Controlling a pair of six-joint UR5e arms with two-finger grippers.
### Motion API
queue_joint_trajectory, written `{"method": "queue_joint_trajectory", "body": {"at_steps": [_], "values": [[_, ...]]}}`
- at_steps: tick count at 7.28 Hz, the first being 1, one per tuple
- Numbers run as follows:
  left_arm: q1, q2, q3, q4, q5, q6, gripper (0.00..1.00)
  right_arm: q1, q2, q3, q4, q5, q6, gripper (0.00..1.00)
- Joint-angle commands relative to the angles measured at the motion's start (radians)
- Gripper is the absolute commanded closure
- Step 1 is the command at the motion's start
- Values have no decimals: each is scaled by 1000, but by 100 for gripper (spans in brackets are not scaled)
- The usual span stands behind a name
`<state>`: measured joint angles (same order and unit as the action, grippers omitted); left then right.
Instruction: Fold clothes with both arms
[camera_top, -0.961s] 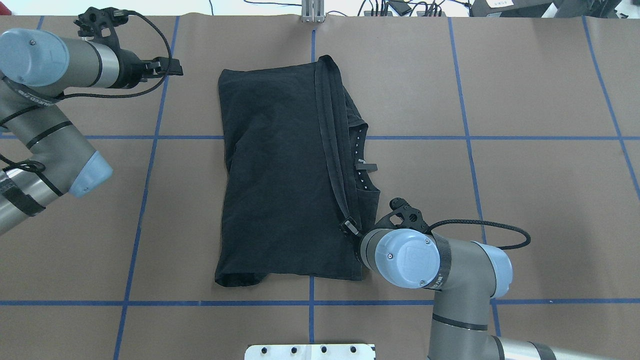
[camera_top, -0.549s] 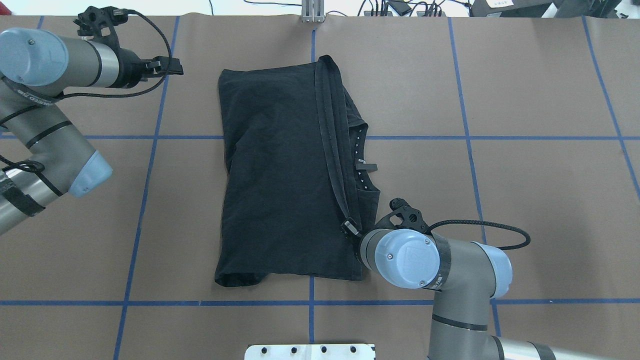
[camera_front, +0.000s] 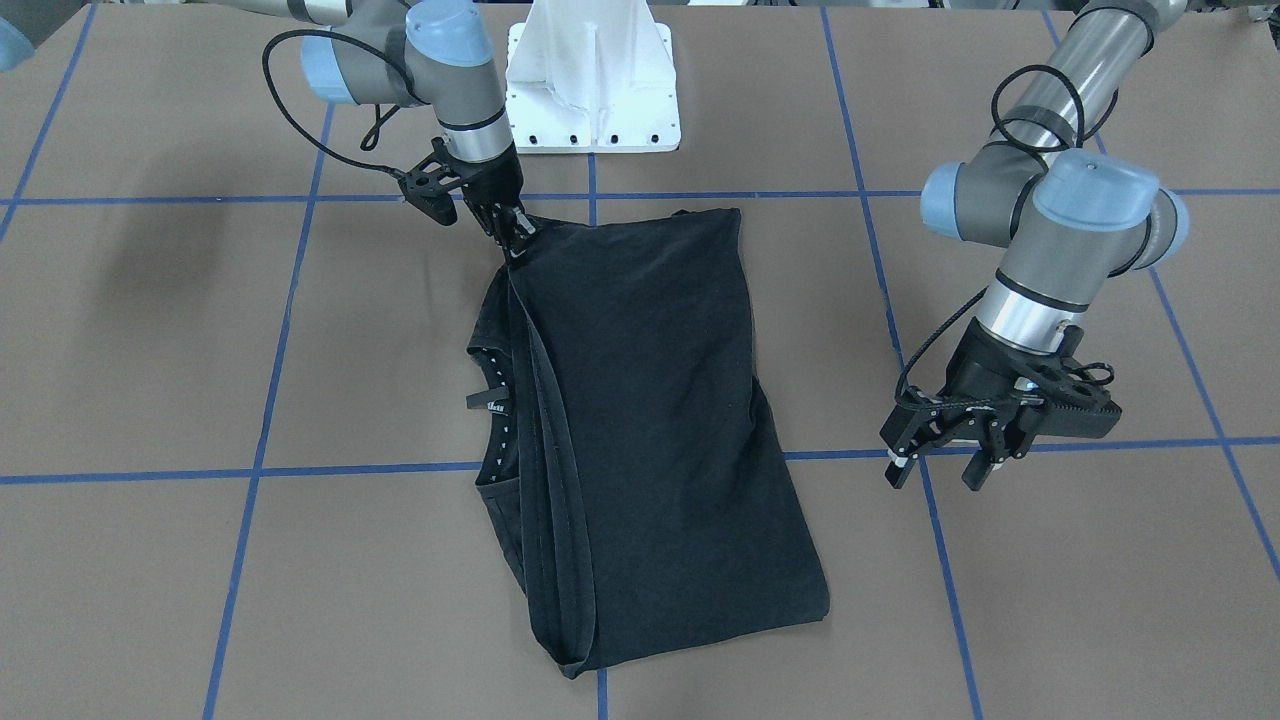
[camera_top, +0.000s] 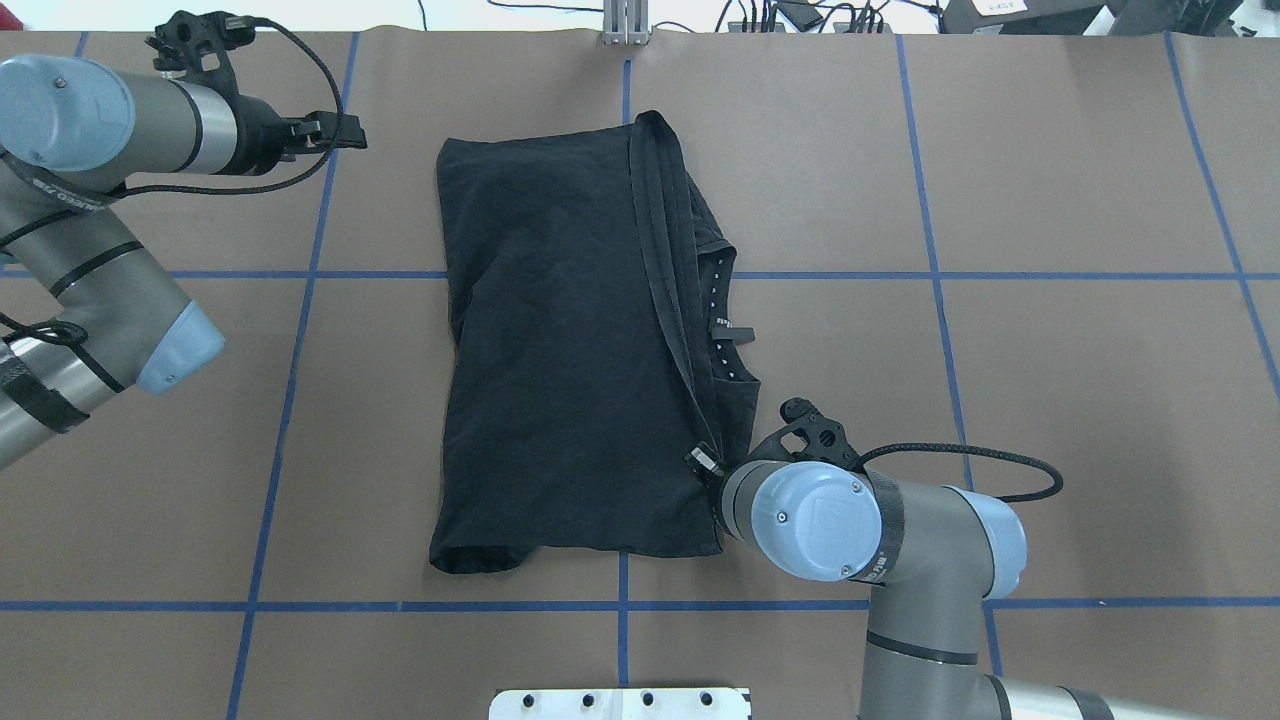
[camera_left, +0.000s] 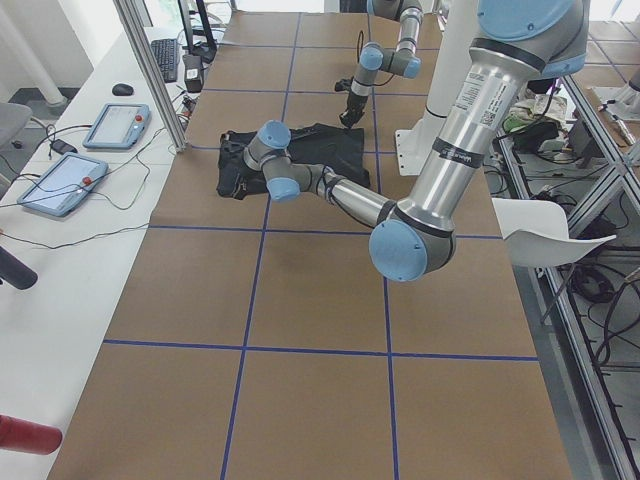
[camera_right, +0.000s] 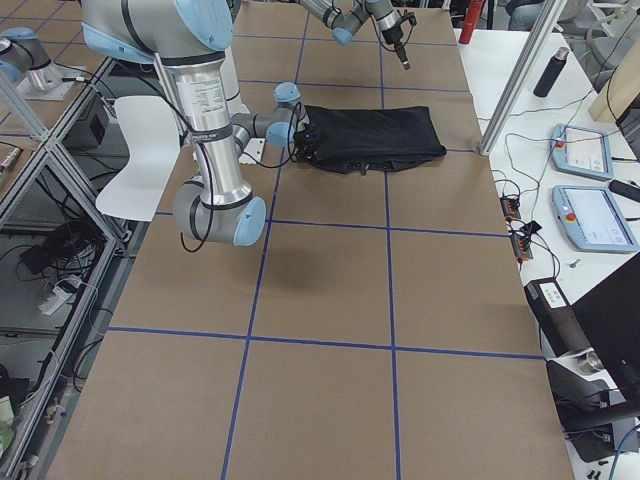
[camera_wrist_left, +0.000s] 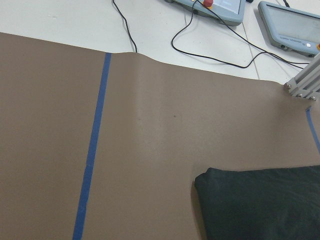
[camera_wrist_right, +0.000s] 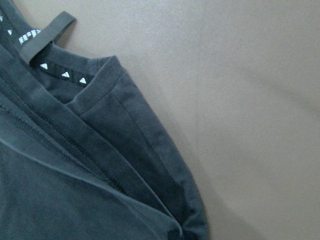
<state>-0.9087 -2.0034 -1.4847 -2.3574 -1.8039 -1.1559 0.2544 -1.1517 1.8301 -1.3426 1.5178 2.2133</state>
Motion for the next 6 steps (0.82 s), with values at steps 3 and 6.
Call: {"method": "queue_joint_trajectory", "body": {"at_steps": [3, 6], "values": [[80, 8, -110, -3, -9, -304, 0, 2, -58, 99, -7, 7, -3, 100], [288, 216, -413, -3, 143, -561, 1, -29, -68, 150, -53, 9, 2, 100]]}}
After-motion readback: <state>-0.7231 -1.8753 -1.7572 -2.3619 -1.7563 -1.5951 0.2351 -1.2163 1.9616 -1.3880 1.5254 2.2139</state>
